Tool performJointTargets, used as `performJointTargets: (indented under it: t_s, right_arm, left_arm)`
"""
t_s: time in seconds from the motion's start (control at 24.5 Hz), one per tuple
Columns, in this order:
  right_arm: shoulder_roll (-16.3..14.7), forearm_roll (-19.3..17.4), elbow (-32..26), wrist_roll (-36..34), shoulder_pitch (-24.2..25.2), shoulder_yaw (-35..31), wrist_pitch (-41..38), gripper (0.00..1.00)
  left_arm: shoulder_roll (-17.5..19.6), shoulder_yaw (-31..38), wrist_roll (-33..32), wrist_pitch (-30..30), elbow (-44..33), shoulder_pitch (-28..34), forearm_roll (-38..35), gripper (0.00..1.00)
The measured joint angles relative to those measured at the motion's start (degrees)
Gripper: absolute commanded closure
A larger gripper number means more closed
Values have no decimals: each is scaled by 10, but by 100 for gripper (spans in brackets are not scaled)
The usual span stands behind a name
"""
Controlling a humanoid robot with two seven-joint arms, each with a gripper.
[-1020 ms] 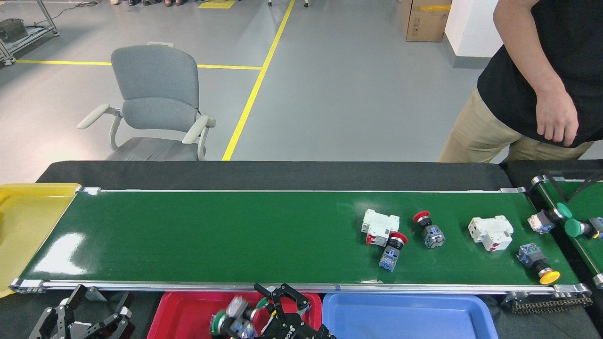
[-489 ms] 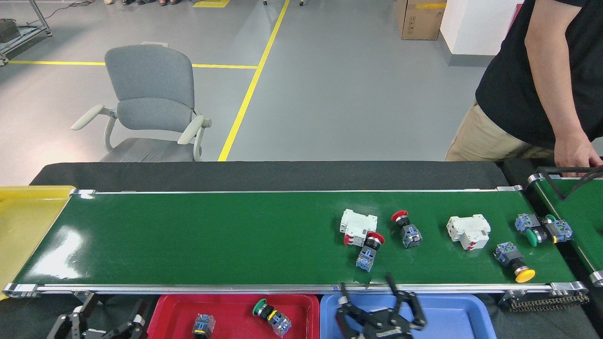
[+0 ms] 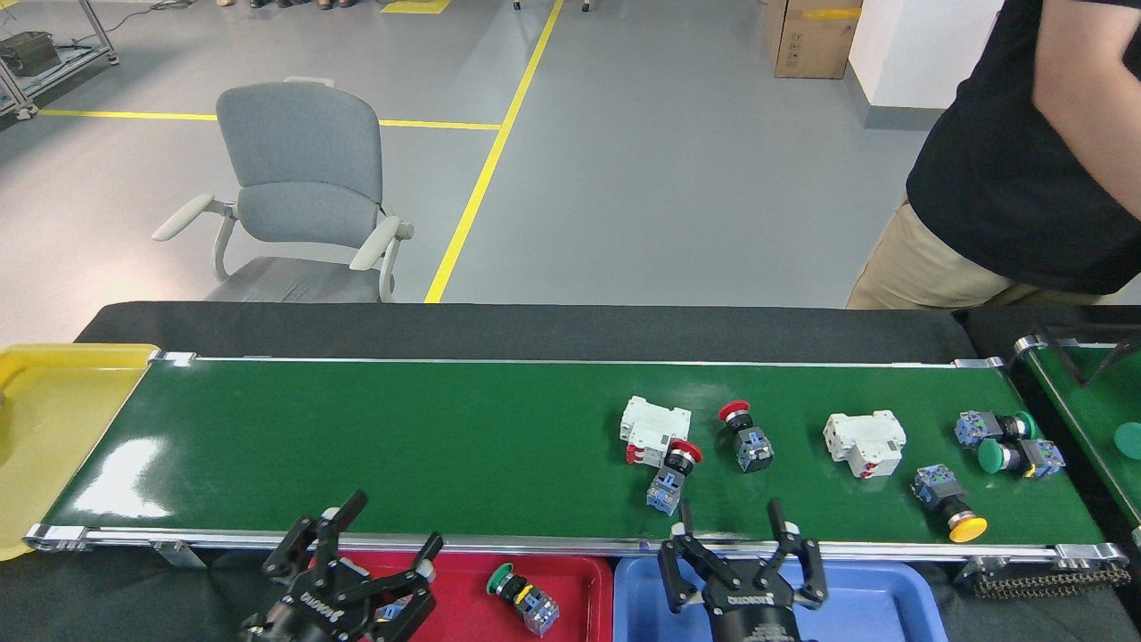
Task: Pick switch part from conveyor to tray
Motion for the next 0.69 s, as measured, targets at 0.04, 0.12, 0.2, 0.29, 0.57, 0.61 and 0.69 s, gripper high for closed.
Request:
performJointTargets:
  t_s: [0.04, 0.12, 0.2, 0.29, 0.57, 0.61, 0.69]
  right_arm:
    - [6, 0, 17, 12, -16, 4, 0, 0]
    - [16, 0, 49, 33, -43, 5, 3, 1]
    - [18, -1, 67, 41, -62, 8, 14, 19]
    - [18, -1, 86, 46, -76, 18, 22, 65]
    - [10, -1, 98, 49, -88, 41, 17, 85]
    - [8, -2, 103, 52, -88, 43, 16, 85]
    - [2, -3, 110, 56, -84, 44, 16, 85]
  left_arm:
    - [0, 0, -2, 2, 1, 0, 0, 0]
    - [0, 2, -3, 3, 6, 1, 0, 0]
    - [0, 14, -4, 4, 13, 2, 0, 0]
    - [2, 33, -4, 6, 20, 2, 2, 0]
    - [5, 41, -5, 1, 30, 3, 4, 0]
    - [6, 41, -5, 1, 30, 3, 4, 0]
    - [6, 42, -5, 0, 30, 3, 4, 0]
